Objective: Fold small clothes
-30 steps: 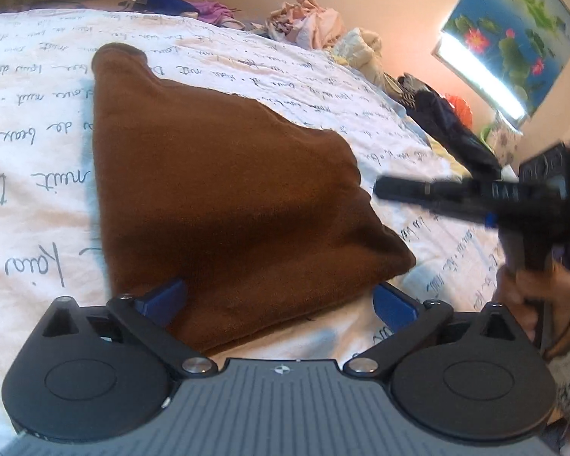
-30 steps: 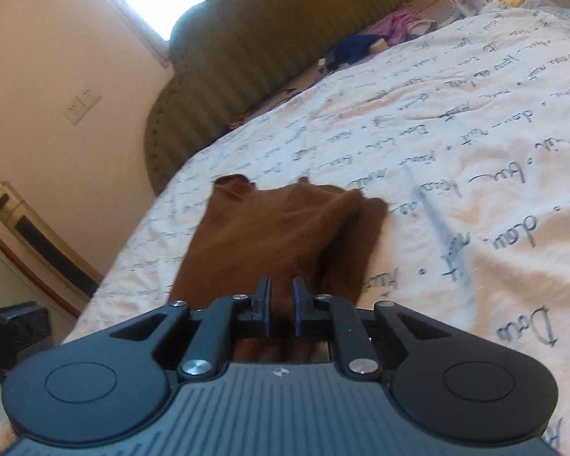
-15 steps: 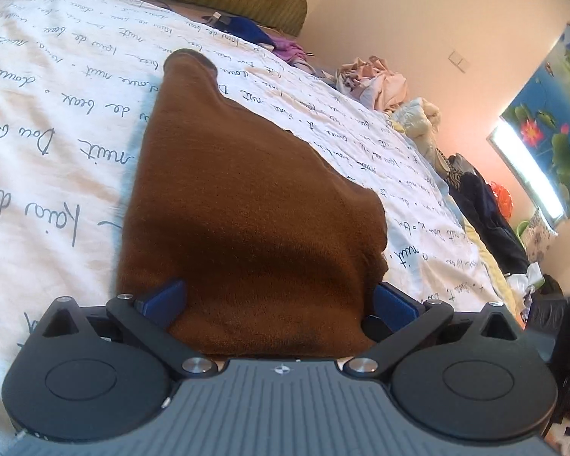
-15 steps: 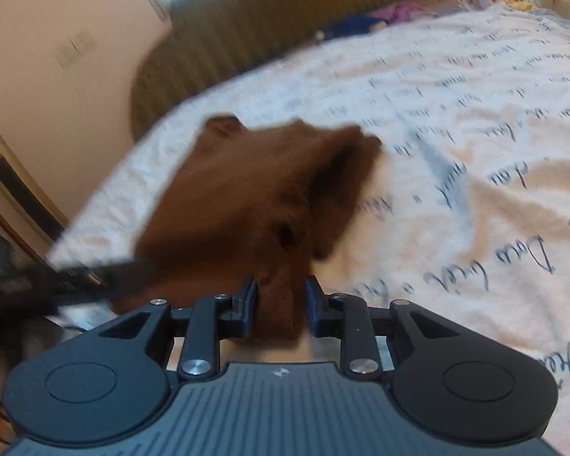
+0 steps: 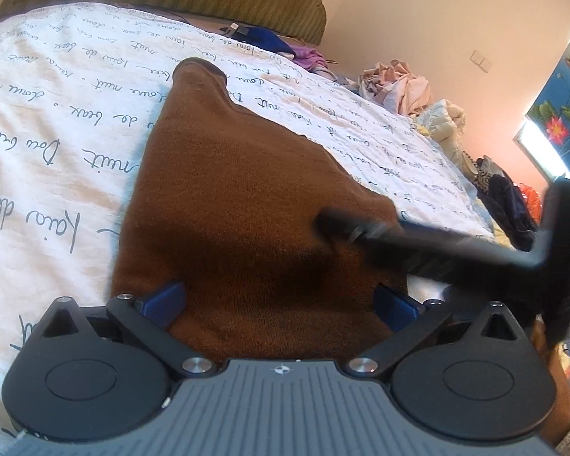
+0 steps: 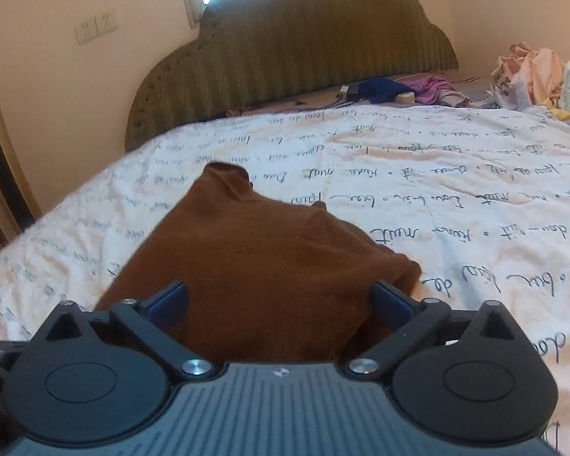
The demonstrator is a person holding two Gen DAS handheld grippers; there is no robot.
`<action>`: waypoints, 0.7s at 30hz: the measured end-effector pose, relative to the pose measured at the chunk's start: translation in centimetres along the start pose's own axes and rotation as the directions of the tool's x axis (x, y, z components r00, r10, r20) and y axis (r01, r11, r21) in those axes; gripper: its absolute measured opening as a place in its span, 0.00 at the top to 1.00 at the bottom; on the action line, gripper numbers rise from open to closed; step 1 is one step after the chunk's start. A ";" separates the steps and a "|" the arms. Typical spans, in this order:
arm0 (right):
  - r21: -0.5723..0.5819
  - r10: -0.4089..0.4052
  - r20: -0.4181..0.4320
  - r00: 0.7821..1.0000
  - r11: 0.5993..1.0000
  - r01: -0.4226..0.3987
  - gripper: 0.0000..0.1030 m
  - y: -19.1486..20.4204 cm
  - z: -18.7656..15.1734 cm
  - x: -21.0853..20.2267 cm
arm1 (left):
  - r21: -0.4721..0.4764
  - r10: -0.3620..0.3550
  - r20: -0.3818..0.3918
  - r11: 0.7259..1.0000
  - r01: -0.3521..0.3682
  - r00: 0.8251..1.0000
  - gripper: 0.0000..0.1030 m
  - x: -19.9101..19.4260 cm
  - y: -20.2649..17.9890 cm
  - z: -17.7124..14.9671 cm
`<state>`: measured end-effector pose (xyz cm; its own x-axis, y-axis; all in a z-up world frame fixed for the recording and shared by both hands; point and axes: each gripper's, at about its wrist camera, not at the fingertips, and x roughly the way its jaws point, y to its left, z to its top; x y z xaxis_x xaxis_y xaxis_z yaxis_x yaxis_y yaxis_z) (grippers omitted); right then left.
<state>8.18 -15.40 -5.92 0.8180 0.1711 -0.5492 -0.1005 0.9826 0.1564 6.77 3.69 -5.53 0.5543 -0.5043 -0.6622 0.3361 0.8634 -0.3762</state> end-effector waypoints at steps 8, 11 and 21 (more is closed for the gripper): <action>0.111 -0.033 -0.065 0.997 0.993 0.040 0.00 -3.2 -3.0 -2.0 | 0.192 0.124 0.059 0.972 -0.133 0.991 0.00 0.8 -2.7 -1.7; 0.193 -0.075 -0.032 0.997 0.978 0.079 0.00 -4.2 -4.4 -5.7 | 0.259 0.209 0.040 0.942 -0.213 0.977 0.00 0.6 -4.1 -1.7; 0.023 -0.180 -0.088 0.980 0.983 0.183 0.00 1.6 -7.5 -8.0 | 0.227 0.438 0.107 0.863 -0.451 0.892 0.00 -5.4 -3.2 -1.9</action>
<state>-2.74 -14.67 -7.48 0.7696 -0.0032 -0.6385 0.0641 0.9953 0.0723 1.29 3.68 -1.99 0.7235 -0.0732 -0.6864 0.2131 0.9695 0.1213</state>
